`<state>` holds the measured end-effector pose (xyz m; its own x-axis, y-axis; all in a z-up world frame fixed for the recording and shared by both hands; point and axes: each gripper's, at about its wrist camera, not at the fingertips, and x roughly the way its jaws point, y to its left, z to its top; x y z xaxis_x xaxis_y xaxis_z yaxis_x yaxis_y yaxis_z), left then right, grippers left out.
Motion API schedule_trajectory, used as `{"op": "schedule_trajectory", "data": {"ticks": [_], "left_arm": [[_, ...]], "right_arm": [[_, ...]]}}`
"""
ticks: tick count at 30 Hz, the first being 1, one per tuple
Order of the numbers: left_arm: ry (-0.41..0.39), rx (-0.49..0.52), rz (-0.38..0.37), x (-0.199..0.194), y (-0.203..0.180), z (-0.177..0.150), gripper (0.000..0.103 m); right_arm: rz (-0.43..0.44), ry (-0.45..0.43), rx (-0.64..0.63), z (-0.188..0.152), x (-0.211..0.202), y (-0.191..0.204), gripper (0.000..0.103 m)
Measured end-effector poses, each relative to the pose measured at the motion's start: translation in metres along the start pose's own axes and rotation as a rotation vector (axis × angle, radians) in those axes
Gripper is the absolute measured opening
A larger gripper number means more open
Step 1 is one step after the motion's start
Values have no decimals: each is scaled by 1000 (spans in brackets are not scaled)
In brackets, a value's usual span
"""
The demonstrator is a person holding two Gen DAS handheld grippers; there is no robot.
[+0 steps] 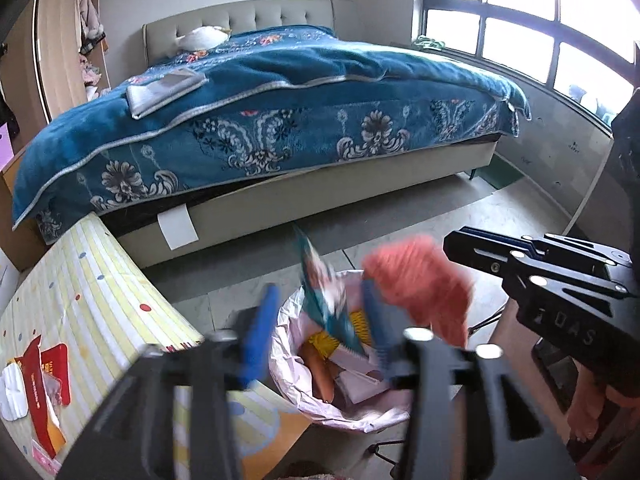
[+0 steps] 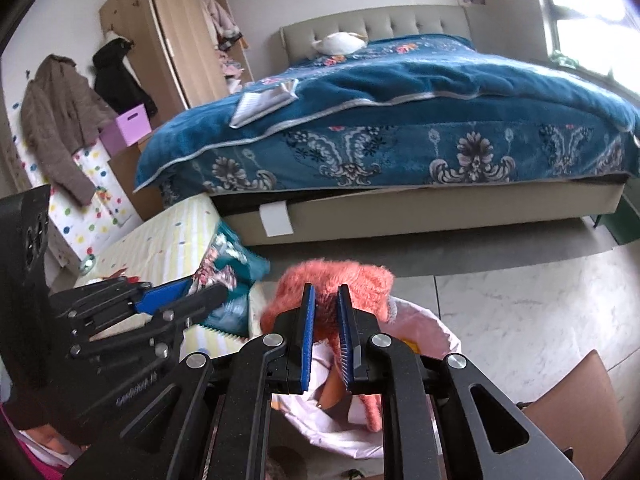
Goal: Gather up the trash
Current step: 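Carry cloth and wrapper over the pink bin and open both grippers, then return to the table and grasp the red snack box with the right gripper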
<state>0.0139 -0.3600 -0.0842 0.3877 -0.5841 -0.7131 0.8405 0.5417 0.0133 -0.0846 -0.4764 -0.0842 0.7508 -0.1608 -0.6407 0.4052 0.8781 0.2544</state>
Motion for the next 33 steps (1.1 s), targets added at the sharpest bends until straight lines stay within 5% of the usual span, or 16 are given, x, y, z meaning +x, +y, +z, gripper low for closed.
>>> {"op": "schedule_trajectory", "data": {"ticks": [5, 15, 33], "left_arm": [[3, -20, 16, -2, 8, -5, 62], [-27, -102, 110, -46, 43, -30, 66], [-51, -345, 420, -164, 153, -123, 71]], "right_arm": [[-27, 5, 17, -3, -1, -3, 22], [-5, -28, -5, -14, -20, 15, 22], [208, 49, -245, -31, -10, 164, 34]]}}
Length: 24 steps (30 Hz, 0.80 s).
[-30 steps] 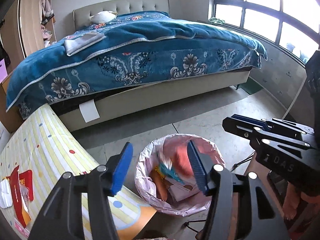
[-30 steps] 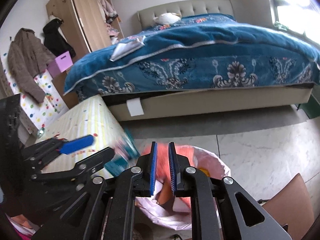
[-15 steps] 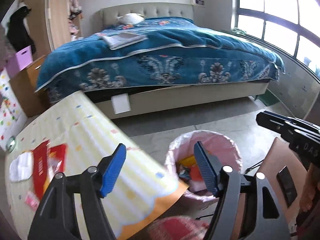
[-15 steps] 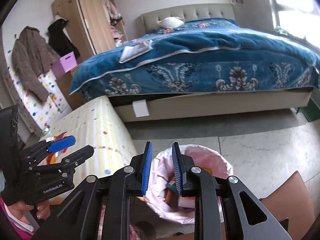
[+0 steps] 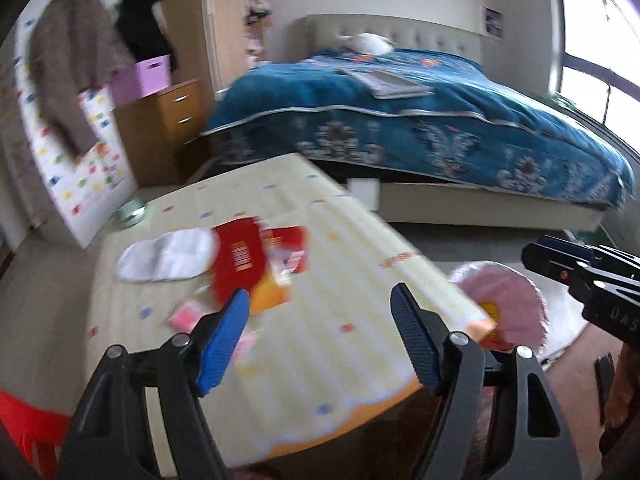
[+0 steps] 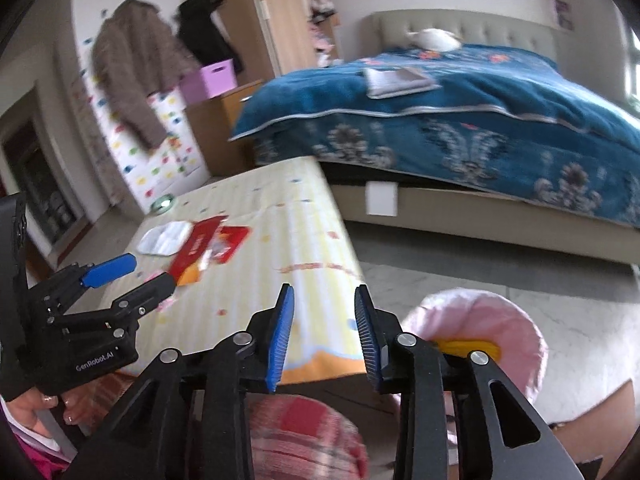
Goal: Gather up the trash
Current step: 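Return to the table and grasp the red snack box with the right gripper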
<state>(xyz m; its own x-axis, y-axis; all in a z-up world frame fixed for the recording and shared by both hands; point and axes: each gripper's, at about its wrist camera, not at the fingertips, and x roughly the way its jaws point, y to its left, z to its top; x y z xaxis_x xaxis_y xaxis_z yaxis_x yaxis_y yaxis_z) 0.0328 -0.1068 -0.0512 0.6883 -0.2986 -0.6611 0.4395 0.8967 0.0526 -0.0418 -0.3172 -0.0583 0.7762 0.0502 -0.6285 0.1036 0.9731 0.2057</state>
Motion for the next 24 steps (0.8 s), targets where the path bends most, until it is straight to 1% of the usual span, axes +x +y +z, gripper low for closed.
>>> {"op": "schedule_trajectory", "data": {"ticks": [1, 3, 6, 9, 10, 11, 13, 14, 16, 17, 18, 20, 23, 24], "left_arm": [[2, -21, 26, -1, 14, -3, 72], [0, -50, 69, -3, 35, -7, 72], [6, -102, 136, -4, 69, -15, 75], [13, -157, 190, -2, 100, -21, 79], [15, -172, 210, -1, 110, -23, 81], [17, -185, 230, 0, 119, -25, 85], [22, -206, 262, 1, 134, -29, 91], [25, -213, 269, 1, 140, -29, 91], [30, -222, 280, 2, 150, -33, 91], [36, -228, 289, 5, 157, -34, 91], [39, -231, 293, 6, 159, -35, 91], [45, -243, 302, 10, 168, -36, 91], [55, -258, 304, 14, 178, -40, 91], [58, -261, 304, 16, 180, -42, 91]], "right_arm": [[19, 9, -21, 3, 7, 14, 35], [33, 17, -37, 6, 14, 27, 37], [52, 32, -72, 12, 29, 53, 43], [59, 48, -117, 18, 48, 83, 56], [61, 51, -124, 18, 51, 87, 62], [61, 60, -146, 19, 60, 101, 68], [59, 79, -185, 19, 77, 122, 75], [59, 82, -191, 20, 79, 125, 79], [58, 96, -214, 21, 90, 138, 82], [56, 113, -235, 21, 103, 151, 84], [55, 119, -240, 22, 108, 152, 85], [49, 147, -267, 23, 127, 168, 86], [46, 158, -280, 25, 136, 175, 86], [40, 175, -295, 25, 149, 184, 86]]}}
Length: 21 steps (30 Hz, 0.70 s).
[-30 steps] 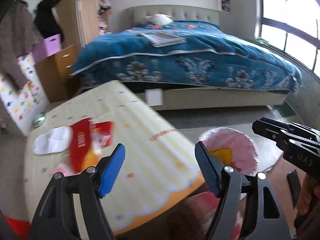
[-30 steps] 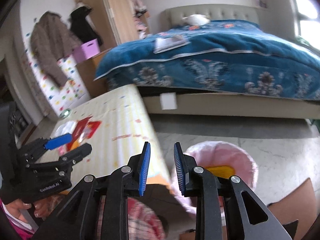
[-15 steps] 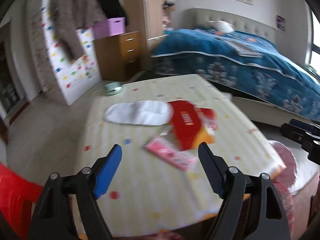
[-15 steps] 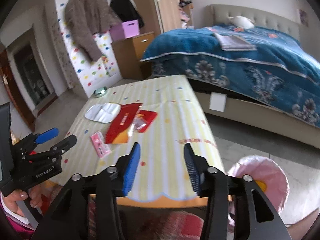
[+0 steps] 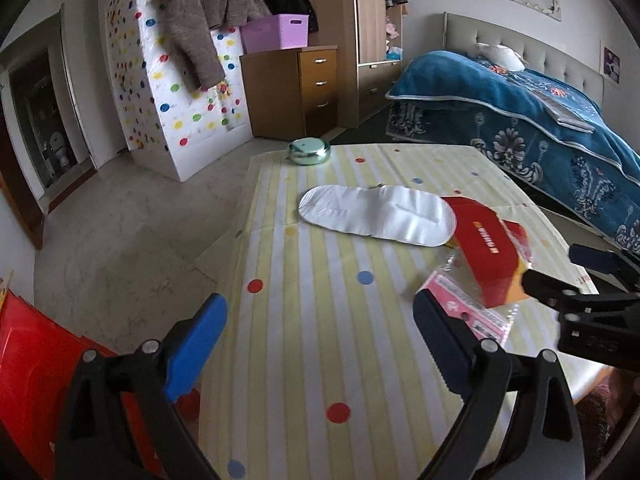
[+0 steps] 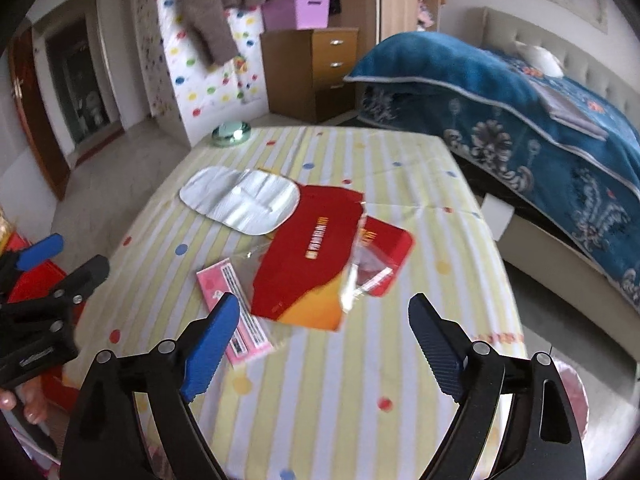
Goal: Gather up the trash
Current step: 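Return to the table and grasp the red snack box with the right gripper, then grasp the clear plastic bag and pink card with the left gripper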
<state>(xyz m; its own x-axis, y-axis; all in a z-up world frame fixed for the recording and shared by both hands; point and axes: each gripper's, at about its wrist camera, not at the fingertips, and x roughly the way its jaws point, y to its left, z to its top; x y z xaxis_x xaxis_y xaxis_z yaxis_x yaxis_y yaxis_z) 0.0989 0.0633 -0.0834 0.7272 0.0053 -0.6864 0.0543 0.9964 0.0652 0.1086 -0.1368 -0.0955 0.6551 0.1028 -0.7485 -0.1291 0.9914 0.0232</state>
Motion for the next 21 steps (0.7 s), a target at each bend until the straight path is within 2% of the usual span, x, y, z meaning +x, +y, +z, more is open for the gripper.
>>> {"op": "schedule_trajectory", "data": {"ticks": [9, 13, 14, 16, 21], "left_arm": [[29, -26, 11, 16, 12, -2, 91], [40, -36, 5, 19, 16, -3, 91], [41, -36, 5, 19, 16, -3, 91], [40, -34, 6, 20, 16, -2, 91], [32, -27, 12, 16, 15, -2, 91]], "right_arm": [[-49, 74, -20, 13, 54, 18, 88], [-27, 130, -7, 13, 69, 17, 88], [-20, 130, -2, 13, 70, 16, 86], [-12, 112, -2, 12, 63, 15, 77], [-5, 44, -36, 8, 40, 15, 76]]}}
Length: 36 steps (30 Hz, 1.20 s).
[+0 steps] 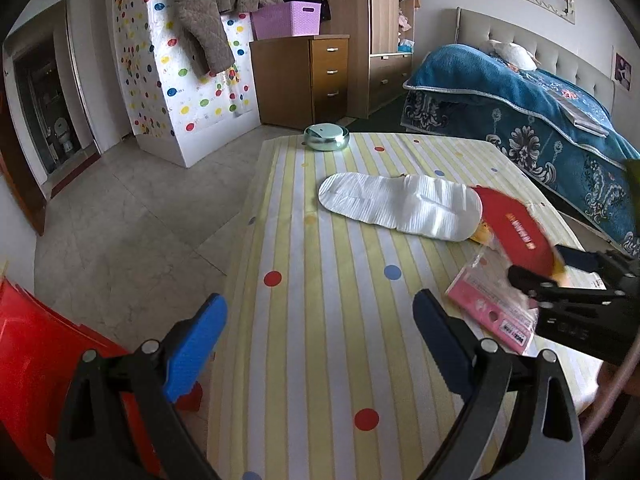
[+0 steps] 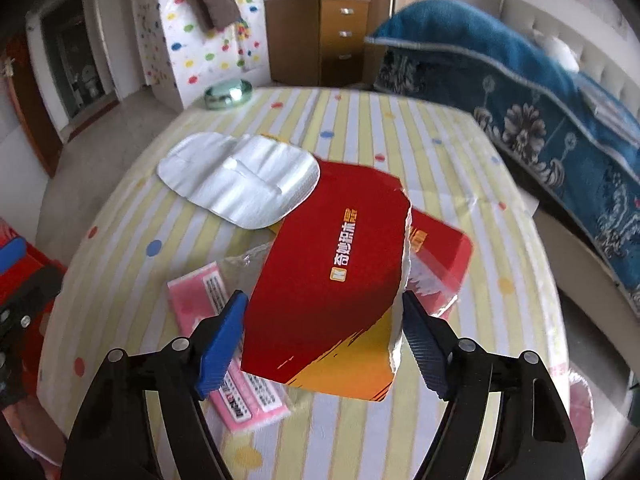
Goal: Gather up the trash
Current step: 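Grasp the clear plastic bag and pink card with the left gripper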
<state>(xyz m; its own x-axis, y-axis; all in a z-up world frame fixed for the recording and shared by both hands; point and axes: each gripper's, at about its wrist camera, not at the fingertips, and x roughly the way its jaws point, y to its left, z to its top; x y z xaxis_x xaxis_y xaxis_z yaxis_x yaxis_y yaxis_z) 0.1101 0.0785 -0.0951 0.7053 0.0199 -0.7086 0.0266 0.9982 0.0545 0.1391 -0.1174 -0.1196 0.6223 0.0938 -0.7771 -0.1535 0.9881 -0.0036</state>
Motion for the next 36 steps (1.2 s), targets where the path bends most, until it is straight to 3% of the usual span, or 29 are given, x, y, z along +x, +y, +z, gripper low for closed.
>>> {"op": "schedule_trajectory", "data": {"ticks": [10, 19, 29, 36], "left_arm": [[-14, 52, -3, -13, -27, 2, 91], [23, 127, -63, -6, -73, 4, 96], [101, 299, -149, 35, -134, 1, 96], [143, 373, -209, 59, -153, 2, 96]], "right_arm": [[15, -129, 12, -18, -72, -27, 76], [-32, -172, 61, -45, -115, -61, 76], [-48, -152, 152, -71, -127, -105, 76], [-50, -135, 192, -78, -118, -124, 76]]}}
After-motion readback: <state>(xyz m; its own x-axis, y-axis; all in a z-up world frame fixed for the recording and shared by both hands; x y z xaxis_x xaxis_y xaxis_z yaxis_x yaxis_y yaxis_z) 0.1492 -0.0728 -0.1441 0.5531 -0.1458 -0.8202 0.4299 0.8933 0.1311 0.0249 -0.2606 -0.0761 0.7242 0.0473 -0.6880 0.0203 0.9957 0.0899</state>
